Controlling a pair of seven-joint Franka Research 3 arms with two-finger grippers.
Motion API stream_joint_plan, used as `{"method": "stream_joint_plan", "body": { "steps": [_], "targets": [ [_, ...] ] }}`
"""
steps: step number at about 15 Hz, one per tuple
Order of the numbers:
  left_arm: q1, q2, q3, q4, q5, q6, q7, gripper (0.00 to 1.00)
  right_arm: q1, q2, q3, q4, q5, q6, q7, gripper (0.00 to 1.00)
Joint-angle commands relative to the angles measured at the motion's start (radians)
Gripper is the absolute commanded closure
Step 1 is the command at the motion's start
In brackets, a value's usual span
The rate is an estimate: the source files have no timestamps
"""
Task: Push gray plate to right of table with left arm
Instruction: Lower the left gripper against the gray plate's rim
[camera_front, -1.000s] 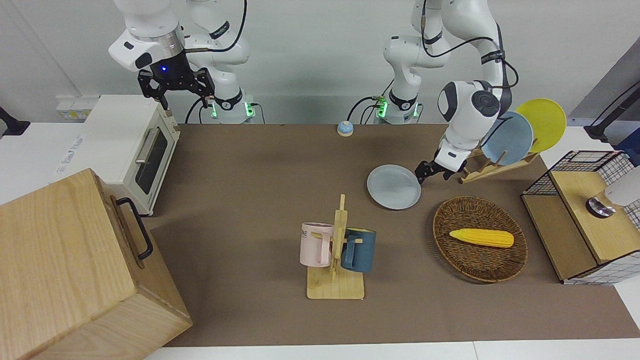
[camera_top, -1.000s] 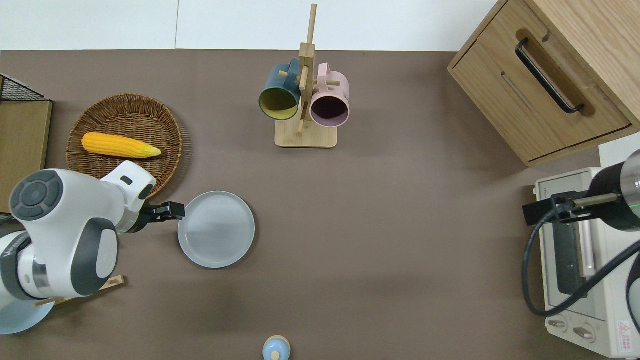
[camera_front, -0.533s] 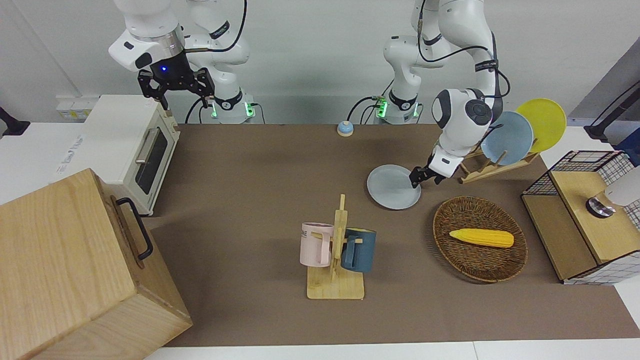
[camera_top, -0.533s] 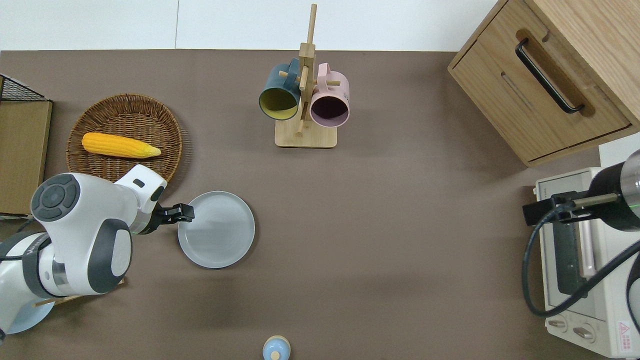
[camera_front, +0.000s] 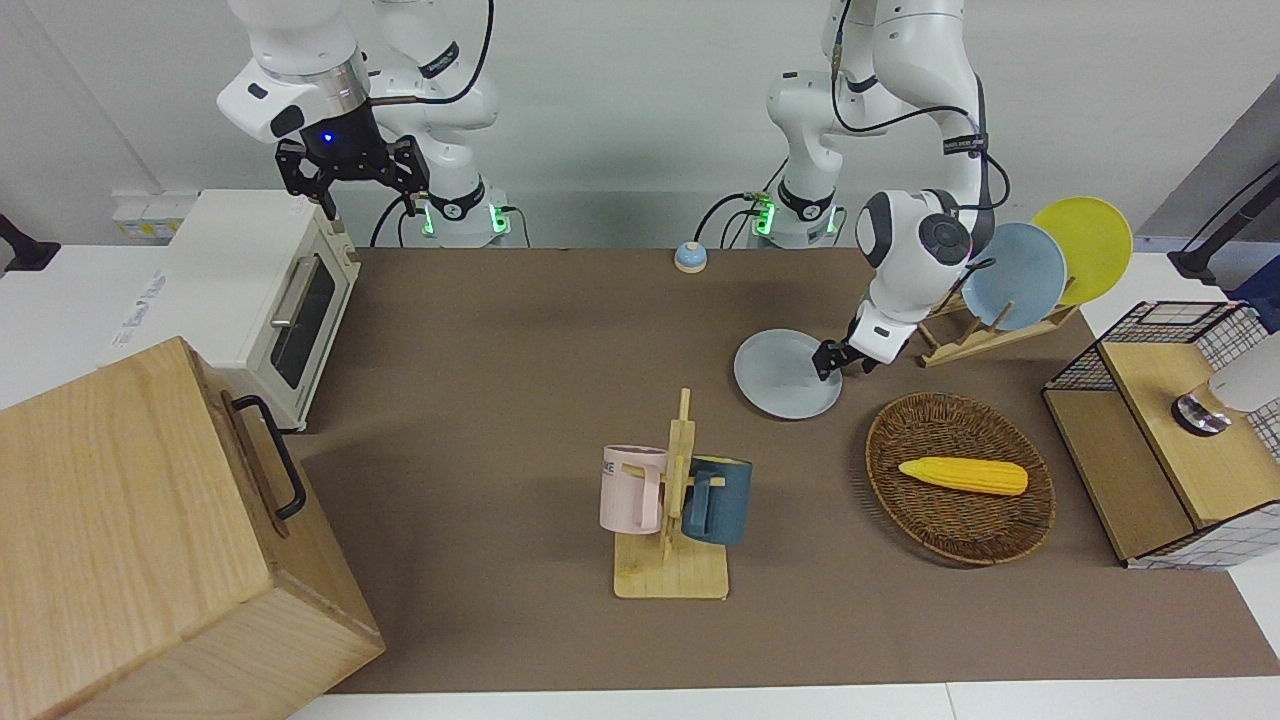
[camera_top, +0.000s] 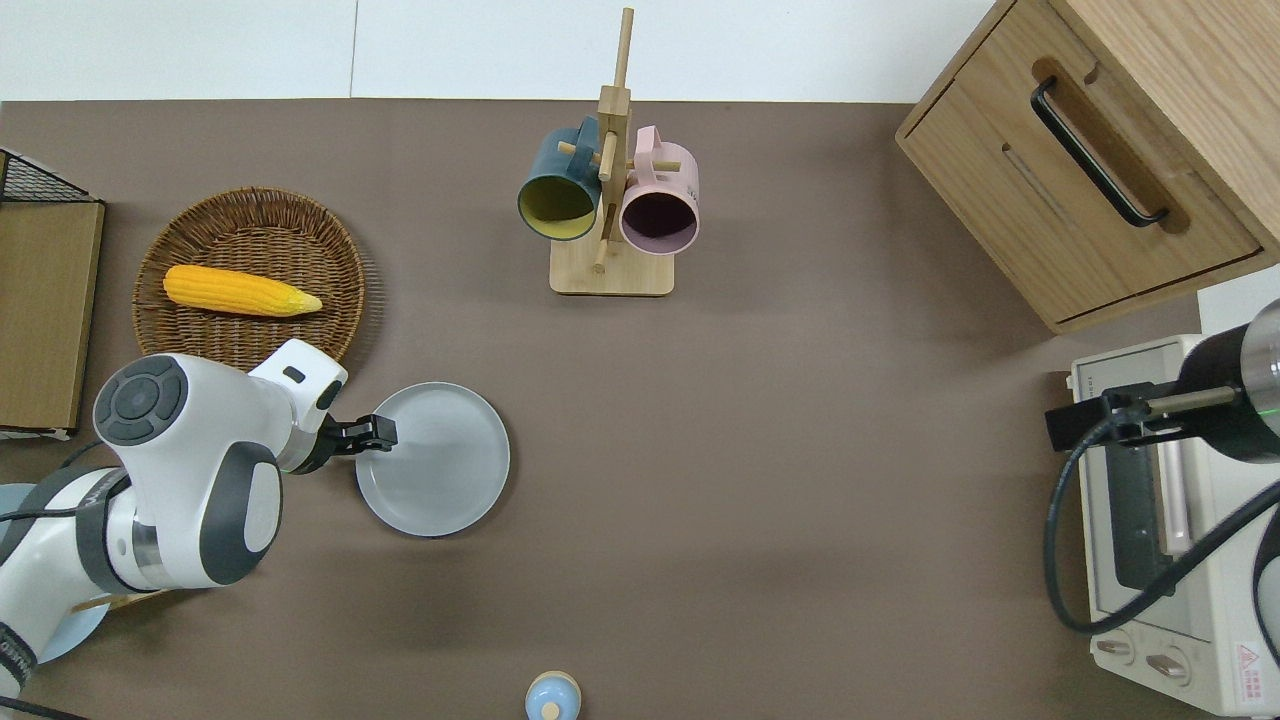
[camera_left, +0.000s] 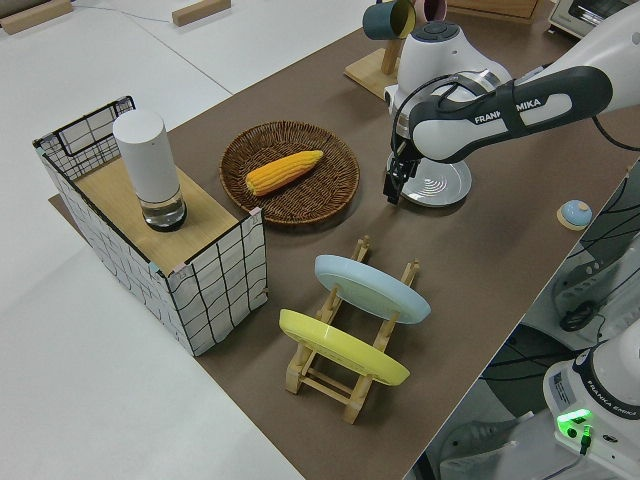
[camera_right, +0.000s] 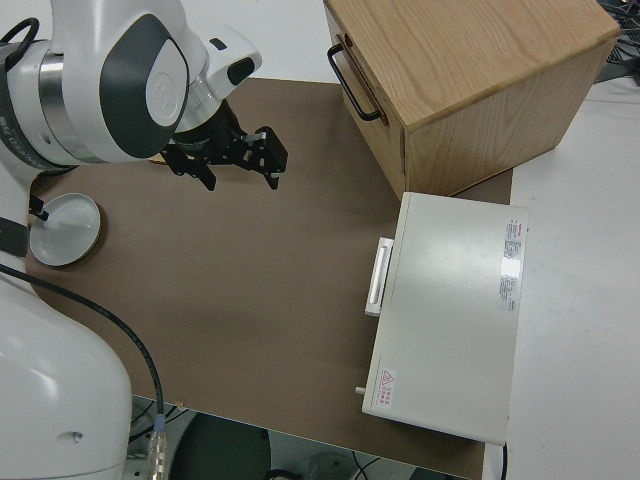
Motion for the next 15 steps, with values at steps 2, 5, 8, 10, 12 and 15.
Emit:
{"method": "stream_joint_plan", "body": {
  "steps": [2,5,8,10,12,15],
  "targets": [
    [-0.012,0.004,-0.002,-0.024,-0.013,0.029,0.005,0.35,-0.001,-0.010,0.000,-0.004,0.000,-0.004,-0.008,0.005],
    [-0.012,0.008,-0.002,-0.024,-0.013,0.029,0.005,0.75,-0.001,-0.010,0.000,-0.004,0.002,-0.004,-0.008,0.005],
    [-0.012,0.009,-0.002,-0.024,-0.013,0.029,0.005,1.00,-0.001,-0.010,0.000,-0.004,0.002,-0.004,-0.008,0.005],
    [-0.013,0.009,-0.002,-0.024,-0.013,0.029,0.005,1.00,-0.001,-0.010,0.000,-0.004,0.000,-0.006,-0.008,0.005],
    [-0.013,0.009,-0.010,-0.022,-0.015,0.029,-0.001,1.00,-0.001,-0.010,0.000,-0.004,0.002,-0.004,-0.008,0.005],
    [-0.013,0.009,-0.042,-0.022,-0.057,0.029,-0.012,1.00,-0.001,-0.010,0.000,-0.004,0.002,-0.004,-0.008,0.005]
  ]
}}
